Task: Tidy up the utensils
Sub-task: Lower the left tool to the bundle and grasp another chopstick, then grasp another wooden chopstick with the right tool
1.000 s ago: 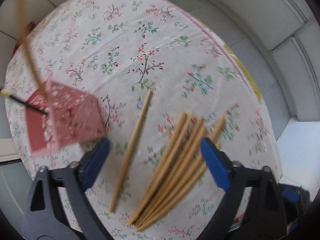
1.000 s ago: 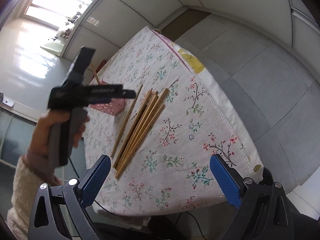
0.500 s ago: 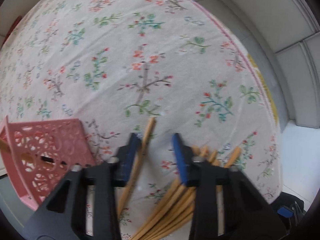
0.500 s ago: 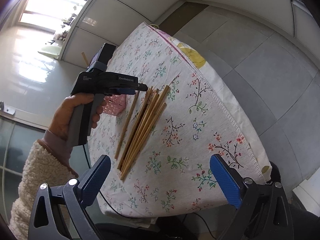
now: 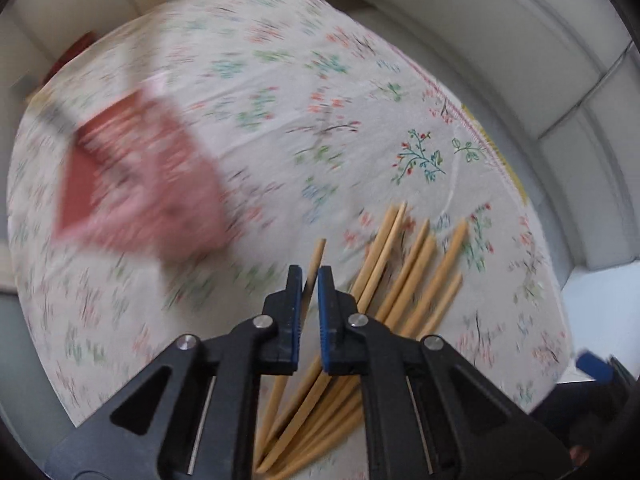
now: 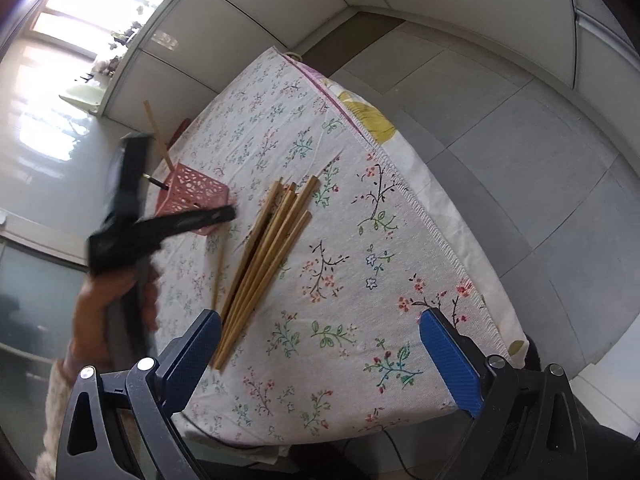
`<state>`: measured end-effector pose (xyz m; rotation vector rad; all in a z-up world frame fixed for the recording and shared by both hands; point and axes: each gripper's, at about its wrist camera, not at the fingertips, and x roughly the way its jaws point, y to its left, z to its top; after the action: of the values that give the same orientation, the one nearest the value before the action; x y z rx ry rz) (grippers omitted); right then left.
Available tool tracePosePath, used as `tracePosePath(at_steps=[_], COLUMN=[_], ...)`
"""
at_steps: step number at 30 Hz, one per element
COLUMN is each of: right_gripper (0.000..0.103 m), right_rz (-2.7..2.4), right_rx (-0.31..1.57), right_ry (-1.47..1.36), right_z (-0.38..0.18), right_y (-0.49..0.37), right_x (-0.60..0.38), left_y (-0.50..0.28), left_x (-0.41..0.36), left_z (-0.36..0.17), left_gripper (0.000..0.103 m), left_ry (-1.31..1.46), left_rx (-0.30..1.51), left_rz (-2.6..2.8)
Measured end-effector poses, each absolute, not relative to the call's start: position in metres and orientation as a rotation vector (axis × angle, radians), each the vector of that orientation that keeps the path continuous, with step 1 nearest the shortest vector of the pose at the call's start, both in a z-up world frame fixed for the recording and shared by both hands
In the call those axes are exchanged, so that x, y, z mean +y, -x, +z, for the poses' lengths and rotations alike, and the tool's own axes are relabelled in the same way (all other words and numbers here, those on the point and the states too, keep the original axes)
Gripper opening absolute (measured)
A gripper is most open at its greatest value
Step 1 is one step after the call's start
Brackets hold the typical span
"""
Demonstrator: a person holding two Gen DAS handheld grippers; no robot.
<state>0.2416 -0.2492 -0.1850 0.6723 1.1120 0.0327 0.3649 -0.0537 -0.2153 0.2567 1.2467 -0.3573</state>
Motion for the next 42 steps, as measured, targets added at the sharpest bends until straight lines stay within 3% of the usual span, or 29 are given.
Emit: tracePosePath(at_steps=[7, 11, 14, 23, 32, 33, 35, 36, 42], right_gripper=[0.088, 0.054, 0.034, 0.018, 0.009, 0.009, 0.008, 0.007, 0.008], right_rz=[-0.037, -0.103, -0.140, -0.304, -0.391, -0.384, -0.375, -0.383, -0.324], right_rx=[1.134, 1.235, 1.332, 1.428, 1.458, 1.463, 1.474, 1.476, 1.546], right_ry=[-0.749, -0.799, -0.852, -0.798, -0.639, -0.615, -0.525, -0.449, -0.202], right_z=[-0.185, -0.201, -0.219, -0.240, -0.243, -0.243, -0.240, -0.239, -0.238], right_y=[-0.281, -0.319, -0.338, -0.370, -0.387, -0.389, -0.392, -0.393, -0.385], right_x=[-0.239, -0.230, -0.220, -0.194, -0.178, -0.177, -0.174, -0.174, -0.179], left_y=[-0.314, -0.297, -0.282, -0.280, -0.289, -0.292, -0.303, -0.311, -0.352], left_x=[0.036, 0.059, 0.077, 0.100, 0.108, 0.106, 0.100, 0.096, 0.061], left_z=[-0.160, -0.143, -0.134, -0.136, -0.148, -0.153, -0.168, -0.178, -0.234], left_gripper=[0.007, 0.006, 0.006, 0.006, 0.007, 0.009, 0.029, 0.034, 0.036], left_ry=[-0.054, 0.017, 0.053, 0.100, 0.140, 0.138, 0.133, 0.122, 0.032], left_rx=[1.041, 0.944, 0.902, 0.890, 0.946, 0.975, 1.057, 1.111, 1.327], left_rz=[-0.320, -0.315, -0.340, -0.354, -0.354, -0.357, -0.365, -0.347, -0.254])
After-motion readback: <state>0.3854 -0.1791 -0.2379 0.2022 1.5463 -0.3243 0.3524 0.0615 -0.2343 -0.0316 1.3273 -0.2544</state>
